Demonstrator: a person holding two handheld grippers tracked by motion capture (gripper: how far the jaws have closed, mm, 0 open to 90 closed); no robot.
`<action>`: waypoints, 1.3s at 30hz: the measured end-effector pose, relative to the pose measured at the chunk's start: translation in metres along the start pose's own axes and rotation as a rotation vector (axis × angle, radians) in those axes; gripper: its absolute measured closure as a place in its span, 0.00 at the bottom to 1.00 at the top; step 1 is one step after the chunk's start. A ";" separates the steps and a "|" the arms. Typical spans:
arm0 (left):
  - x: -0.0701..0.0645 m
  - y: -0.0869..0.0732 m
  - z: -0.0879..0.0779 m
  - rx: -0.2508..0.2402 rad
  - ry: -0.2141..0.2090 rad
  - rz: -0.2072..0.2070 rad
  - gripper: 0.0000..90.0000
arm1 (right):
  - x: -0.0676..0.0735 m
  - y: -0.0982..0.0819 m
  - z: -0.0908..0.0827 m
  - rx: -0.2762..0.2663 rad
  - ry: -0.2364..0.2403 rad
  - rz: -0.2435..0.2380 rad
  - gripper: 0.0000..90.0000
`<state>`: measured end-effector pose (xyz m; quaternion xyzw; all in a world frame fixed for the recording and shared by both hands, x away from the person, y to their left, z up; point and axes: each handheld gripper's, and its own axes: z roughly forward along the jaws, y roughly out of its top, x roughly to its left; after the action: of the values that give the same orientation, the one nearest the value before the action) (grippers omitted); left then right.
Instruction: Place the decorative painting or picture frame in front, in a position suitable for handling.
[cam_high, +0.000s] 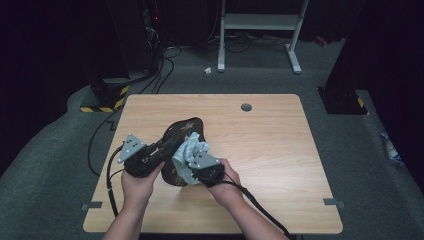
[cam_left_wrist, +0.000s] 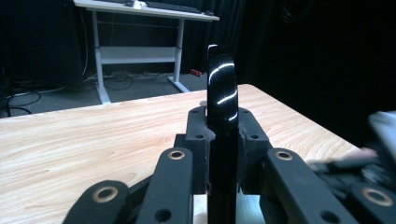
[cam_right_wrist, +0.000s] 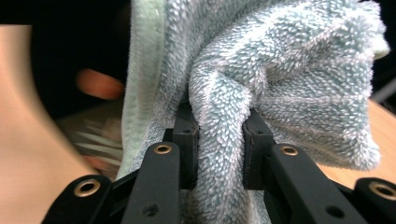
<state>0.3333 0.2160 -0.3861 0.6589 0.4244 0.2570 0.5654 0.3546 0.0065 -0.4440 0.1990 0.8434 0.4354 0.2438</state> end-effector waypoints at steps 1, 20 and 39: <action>0.000 0.000 0.000 0.001 -0.001 0.001 0.87 | 0.006 0.002 -0.002 -0.009 0.013 -0.011 0.80; 0.000 0.001 0.001 0.008 0.013 0.004 0.87 | 0.023 -0.060 0.032 0.166 0.054 -0.031 0.81; 0.000 0.001 0.001 0.007 0.014 0.002 0.87 | 0.034 0.004 -0.002 -0.037 0.034 -0.075 0.80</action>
<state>0.3339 0.2155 -0.3854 0.6592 0.4288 0.2608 0.5600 0.3271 0.0260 -0.4473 0.1554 0.8461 0.4446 0.2494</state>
